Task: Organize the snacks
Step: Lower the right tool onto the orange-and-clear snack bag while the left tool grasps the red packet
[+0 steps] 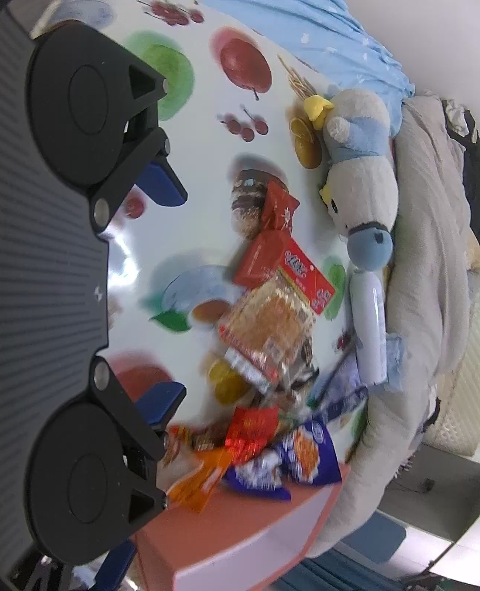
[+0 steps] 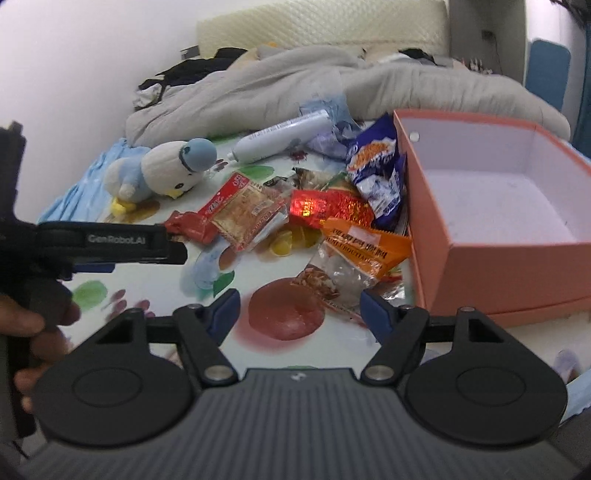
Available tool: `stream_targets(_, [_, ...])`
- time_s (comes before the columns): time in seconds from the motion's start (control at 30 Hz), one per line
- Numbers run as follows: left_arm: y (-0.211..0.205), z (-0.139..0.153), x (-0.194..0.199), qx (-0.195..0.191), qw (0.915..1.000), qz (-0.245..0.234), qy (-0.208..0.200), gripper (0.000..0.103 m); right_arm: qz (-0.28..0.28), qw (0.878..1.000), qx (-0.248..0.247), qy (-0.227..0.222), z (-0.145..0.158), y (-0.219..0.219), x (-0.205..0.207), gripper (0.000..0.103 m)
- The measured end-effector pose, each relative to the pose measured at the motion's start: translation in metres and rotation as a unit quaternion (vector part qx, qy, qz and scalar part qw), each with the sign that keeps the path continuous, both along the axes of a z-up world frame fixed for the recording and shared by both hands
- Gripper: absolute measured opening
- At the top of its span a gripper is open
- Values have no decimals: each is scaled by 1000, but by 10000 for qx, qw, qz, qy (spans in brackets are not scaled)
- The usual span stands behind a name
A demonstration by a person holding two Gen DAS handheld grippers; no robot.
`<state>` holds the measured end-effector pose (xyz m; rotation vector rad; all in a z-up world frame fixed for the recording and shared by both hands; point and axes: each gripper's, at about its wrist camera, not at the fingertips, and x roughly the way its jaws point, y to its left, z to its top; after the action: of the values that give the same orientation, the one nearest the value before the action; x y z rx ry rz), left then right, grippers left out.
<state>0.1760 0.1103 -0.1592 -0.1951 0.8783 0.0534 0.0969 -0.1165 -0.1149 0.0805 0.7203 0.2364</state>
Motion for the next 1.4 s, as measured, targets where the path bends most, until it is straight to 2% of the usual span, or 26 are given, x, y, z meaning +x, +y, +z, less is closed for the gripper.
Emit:
stream_targets(0.17, [17, -21, 34, 90, 9999, 42, 81, 101, -452, 9988, -117, 115, -15, 7, 23, 73])
stream_targets(0.3, [27, -35, 59, -174, 9996, 190, 120, 98, -813, 9963, -176, 206, -25, 8, 41, 72])
stream_targets(0.37, [29, -42, 71, -302, 9991, 275, 86, 97, -1152, 9922, -201, 422, -29, 10, 51, 72])
stream_targets(0.5, [36, -56, 94, -639, 9958, 653, 98, 96, -1507, 9869, -75, 566, -34, 16, 62, 72])
stream_targets(0.6, [39, -58, 105, -533, 9955, 780, -18, 95, -1708, 9831, -150, 647, -38, 18, 69, 72])
stream_targets(0.7, [46, -65, 118, -784, 9934, 837, 29, 93, -1941, 9783, -181, 708, -43, 16, 75, 72])
stream_targets(0.77, [47, -71, 125, -775, 9932, 860, 94, 90, -1912, 9786, -267, 708, -47, 18, 79, 72])
stream_targets(0.83, [47, -75, 129, -725, 9932, 895, 164, 83, -1777, 9805, -394, 740, -51, 23, 82, 72])
stream_targets(1.07, [53, -80, 137, -615, 9917, 1128, 33, 75, -1656, 9809, -587, 832, -60, 29, 88, 71])
stream_targets(1.17, [53, -80, 137, -567, 9923, 1100, 0, 64, -1628, 9814, -580, 838, -61, 29, 89, 69])
stream_targets(1.23, [53, -80, 135, -578, 9927, 1059, -13, 55, -1577, 9824, -576, 816, -61, 30, 89, 60])
stream_targets(1.3, [53, -79, 133, -596, 9933, 994, 26, 53, -1541, 9832, -547, 812, -60, 29, 88, 59])
stream_targets(1.4, [52, -75, 123, -654, 9947, 793, 77, 50, -1452, 9849, -455, 822, -57, 27, 85, 51])
